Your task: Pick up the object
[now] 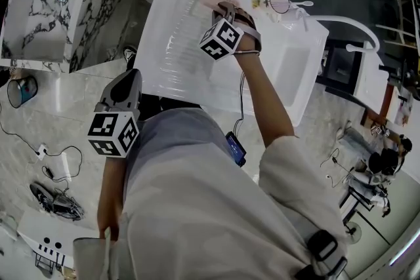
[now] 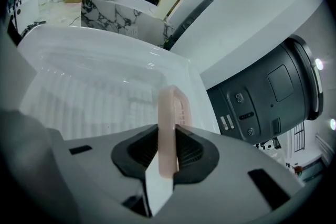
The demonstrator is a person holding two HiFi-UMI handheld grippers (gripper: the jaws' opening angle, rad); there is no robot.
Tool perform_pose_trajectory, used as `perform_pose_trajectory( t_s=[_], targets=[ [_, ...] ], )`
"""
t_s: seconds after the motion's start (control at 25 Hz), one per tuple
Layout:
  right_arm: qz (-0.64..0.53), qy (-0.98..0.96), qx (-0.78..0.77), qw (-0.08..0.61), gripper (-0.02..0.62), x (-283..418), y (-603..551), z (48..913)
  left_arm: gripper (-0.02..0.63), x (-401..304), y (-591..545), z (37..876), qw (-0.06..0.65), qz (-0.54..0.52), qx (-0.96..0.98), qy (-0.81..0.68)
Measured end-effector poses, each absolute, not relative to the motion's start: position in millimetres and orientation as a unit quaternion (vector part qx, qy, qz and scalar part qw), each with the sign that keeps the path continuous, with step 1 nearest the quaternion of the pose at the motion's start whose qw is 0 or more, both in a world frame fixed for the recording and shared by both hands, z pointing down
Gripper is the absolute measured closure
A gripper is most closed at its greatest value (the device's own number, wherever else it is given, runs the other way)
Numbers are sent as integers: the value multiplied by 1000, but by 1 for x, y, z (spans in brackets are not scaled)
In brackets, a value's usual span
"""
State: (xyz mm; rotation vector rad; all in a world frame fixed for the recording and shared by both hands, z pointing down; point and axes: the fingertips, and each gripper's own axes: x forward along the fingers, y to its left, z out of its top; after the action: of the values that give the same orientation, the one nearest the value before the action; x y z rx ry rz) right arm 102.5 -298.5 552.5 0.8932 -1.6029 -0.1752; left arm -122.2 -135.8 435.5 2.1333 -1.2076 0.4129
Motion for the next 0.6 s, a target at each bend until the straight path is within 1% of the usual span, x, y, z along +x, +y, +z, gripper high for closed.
perform_pose_trajectory(
  t_s=[0.6],
  targets=[
    [-48,-701,402,587,512,115,-284,542,604,-106,-136,432,316,157,821,-449]
  ],
)
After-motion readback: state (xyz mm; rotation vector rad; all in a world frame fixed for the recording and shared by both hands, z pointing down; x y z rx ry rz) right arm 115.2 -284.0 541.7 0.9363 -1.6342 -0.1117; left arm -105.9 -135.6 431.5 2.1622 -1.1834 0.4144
